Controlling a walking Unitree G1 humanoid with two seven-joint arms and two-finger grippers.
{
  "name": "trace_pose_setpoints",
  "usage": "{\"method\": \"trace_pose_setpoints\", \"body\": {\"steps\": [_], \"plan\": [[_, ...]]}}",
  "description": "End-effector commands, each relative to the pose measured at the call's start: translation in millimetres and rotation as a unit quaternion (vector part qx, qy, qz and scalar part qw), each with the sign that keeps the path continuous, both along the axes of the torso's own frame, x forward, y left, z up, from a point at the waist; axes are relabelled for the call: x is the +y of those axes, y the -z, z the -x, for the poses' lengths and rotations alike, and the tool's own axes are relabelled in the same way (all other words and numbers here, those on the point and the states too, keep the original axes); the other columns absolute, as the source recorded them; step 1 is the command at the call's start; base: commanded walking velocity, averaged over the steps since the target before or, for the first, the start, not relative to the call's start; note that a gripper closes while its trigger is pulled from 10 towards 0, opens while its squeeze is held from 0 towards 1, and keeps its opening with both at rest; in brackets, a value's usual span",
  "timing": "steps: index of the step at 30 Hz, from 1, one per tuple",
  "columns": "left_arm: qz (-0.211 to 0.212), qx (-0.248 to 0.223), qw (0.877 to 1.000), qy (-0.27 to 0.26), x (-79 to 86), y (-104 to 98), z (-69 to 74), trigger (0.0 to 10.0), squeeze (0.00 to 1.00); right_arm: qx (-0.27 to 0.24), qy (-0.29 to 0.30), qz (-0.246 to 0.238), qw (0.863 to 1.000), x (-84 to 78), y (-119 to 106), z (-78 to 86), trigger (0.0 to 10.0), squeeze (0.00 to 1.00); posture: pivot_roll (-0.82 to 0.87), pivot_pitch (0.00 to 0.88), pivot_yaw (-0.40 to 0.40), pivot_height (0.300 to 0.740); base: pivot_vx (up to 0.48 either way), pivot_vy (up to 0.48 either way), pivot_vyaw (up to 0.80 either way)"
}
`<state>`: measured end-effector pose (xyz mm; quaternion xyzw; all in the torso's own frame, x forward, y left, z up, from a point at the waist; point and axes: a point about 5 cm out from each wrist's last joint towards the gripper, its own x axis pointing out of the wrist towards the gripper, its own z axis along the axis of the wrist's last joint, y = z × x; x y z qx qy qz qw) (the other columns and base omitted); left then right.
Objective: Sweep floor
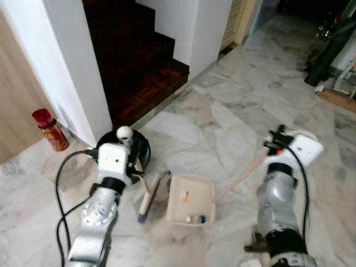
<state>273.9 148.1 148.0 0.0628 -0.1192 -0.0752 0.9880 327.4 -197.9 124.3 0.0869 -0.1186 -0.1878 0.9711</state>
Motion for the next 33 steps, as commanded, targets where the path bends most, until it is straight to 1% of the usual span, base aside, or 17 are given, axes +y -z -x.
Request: {"method": "trace_pose_setpoints", "body": {"steps": [1,21,26,29,33], "plan": [[0.007,-0.016,1.0,0.011,-5.1,-7.7,1.2,10.0,0.0,-0.022,0.015,-0.008,1.0,-5.5,-7.8,0.2,10.0,0.0,0.13,0.109,-0.044,0.74,0.0,0.48,0.0],[0.013,-0.004,0.999,0.035,-11.5,-4.9,2.3,10.0,0.0,-0.015,0.03,-0.003,0.999,-10.7,-6.9,1.1,10.0,0.0,0.13,0.113,-0.044,0.74,0.0,0.48,0.0],[0.013,0.0,0.999,0.04,-11.5,-4.1,2.7,10.0,0.0,-0.011,0.049,-0.001,0.999,-13.1,-6.3,2.9,10.0,0.0,0.13,0.116,-0.045,0.74,0.0,0.48,0.0],[0.013,0.0,0.999,0.041,-11.4,-4.1,2.8,10.0,0.0,-0.01,0.056,-0.002,0.998,-13.7,-5.9,3.5,10.0,0.0,0.13,0.118,-0.045,0.74,0.0,0.371,0.0],[0.008,0.001,0.999,0.043,-11.8,-3.5,3.0,10.0,0.0,-0.01,0.056,-0.005,0.998,-13.7,-5.5,4.0,10.0,0.0,0.13,0.118,-0.045,0.74,0.0,0.0,0.0]]}}
